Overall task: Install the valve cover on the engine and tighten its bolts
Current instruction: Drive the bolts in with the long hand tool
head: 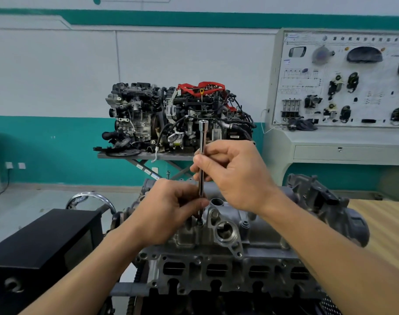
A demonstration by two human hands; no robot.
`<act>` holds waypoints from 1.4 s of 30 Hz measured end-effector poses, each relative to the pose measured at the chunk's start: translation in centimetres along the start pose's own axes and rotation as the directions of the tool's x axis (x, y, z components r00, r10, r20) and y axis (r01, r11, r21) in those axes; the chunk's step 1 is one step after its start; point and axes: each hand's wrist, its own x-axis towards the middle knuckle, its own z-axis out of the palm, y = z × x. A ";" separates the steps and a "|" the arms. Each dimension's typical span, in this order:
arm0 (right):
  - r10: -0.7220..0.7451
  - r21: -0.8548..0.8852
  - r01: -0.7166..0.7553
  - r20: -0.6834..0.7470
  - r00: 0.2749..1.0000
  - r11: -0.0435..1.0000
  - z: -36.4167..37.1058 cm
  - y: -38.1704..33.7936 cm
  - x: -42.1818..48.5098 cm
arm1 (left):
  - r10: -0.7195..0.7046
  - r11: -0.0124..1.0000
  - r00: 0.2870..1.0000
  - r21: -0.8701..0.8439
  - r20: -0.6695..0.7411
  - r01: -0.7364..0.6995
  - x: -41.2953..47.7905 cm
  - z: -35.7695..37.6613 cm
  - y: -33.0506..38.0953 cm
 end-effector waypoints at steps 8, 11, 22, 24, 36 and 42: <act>0.041 0.132 -0.026 -0.113 0.993 0.991 0.9 -2.5 4.5 | -0.133 0.951 0.991 -0.284 -0.020 0.122 1.5 -3.9 1.1; 0.000 0.063 0.013 -0.196 0.981 0.998 2.7 -2.3 4.6 | -0.147 0.964 0.989 -0.229 -0.030 0.136 -0.3 -5.3 1.0; 0.029 0.256 -0.018 -0.037 0.999 0.967 6.6 -2.2 3.8 | -0.235 0.969 0.947 -0.127 -0.218 0.211 -3.2 -6.2 -0.8; 0.027 0.239 -0.023 -0.011 1.000 0.971 6.8 -2.1 3.7 | -0.243 0.967 0.943 -0.139 -0.228 0.216 -3.4 -5.8 -1.0; 0.060 0.193 -0.073 0.070 0.996 0.979 6.2 -1.5 3.9 | -0.258 0.961 0.929 -0.168 -0.266 0.219 -3.0 -5.1 -1.9; 0.084 0.195 -0.123 0.197 0.977 0.973 5.8 -2.0 4.2 | -0.263 0.960 0.924 -0.174 -0.276 0.222 -3.2 -5.1 -1.8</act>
